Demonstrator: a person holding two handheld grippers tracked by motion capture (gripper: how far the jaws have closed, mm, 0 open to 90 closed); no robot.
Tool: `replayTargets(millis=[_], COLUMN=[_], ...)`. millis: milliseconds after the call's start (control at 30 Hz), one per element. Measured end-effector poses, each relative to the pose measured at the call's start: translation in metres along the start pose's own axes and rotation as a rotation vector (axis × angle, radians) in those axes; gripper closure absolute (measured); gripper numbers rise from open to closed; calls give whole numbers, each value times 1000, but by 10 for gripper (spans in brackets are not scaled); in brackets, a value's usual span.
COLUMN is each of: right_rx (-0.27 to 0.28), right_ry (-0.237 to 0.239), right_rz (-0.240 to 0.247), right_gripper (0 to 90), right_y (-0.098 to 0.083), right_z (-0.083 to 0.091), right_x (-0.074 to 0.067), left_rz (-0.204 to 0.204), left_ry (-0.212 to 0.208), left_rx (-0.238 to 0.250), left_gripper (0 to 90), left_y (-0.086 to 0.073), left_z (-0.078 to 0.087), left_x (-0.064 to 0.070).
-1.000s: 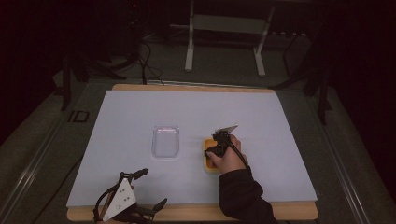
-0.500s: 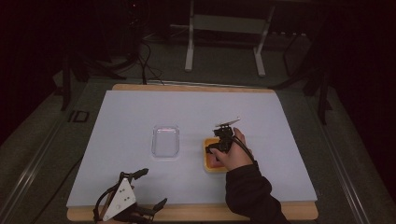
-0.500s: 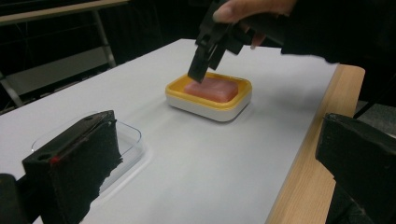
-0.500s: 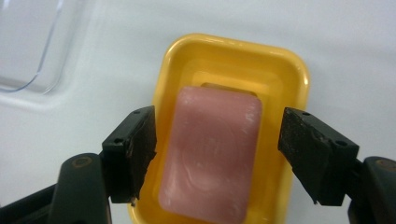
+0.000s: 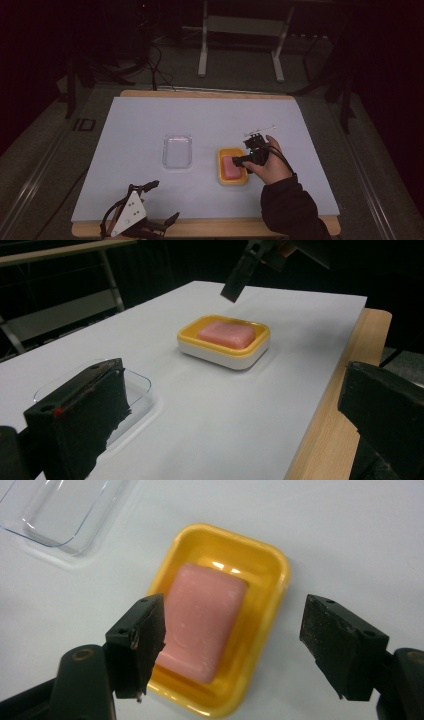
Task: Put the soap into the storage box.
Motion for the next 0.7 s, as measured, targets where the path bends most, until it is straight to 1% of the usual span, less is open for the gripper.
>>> replayTargets(millis=[100, 133, 233, 300, 333, 400, 433, 500, 567, 633, 700], right_rx=[11, 19, 25, 44, 44, 50, 55, 64, 70, 67, 61], right_ry=[-6, -2, 2, -7, -7, -3, 1, -14, -17, -9, -14], right_rz=[-2, 6, 4, 23, 23, 30, 31, 33, 33, 27, 27], right_gripper=[263, 263, 263, 257, 257, 256, 256, 254, 254, 254, 255], right_y=[-3, -5, -12, -15, -15, -21, -26, -31, -36, -42, -47], right_z=[4, 6, 10, 12, 12, 13, 14, 15, 15, 15, 14], right_x=[9, 12, 22, 29, 29, 34, 39, 45, 50, 52, 55], left_rz=[1, 3, 3, 1, 1, 0, 0, 0, 0, 0, 0], left_ry=[0, 0, 0, -1, -1, 0, 1, 2, 3, 3, 3], left_rx=[0, 0, -2, -2, -2, -3, -4, -5, -4, -4, -4], left_gripper=[3, 3, 3, 3, 3, 3, 3, 3, 3, 3, 3], left_y=[0, 0, 0, 0, 0, 0, 0, -1, -1, -1, -1], left_z=[0, 0, 0, 0, 0, 0, 0, 0, 0, 0, 0], left_x=[0, 0, 0, 0, 0, 0, 0, 0, 0, 0, 0])
Point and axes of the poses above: each handheld gripper's, and its own axes: z roughly backward along the jaws, y roughly out of its top, x roughly to its right, the point moved 7 cm from there along -z, roughly forward along the jaws, and after that the axes turned 6 degrees about -y, right-handed, at the moved point
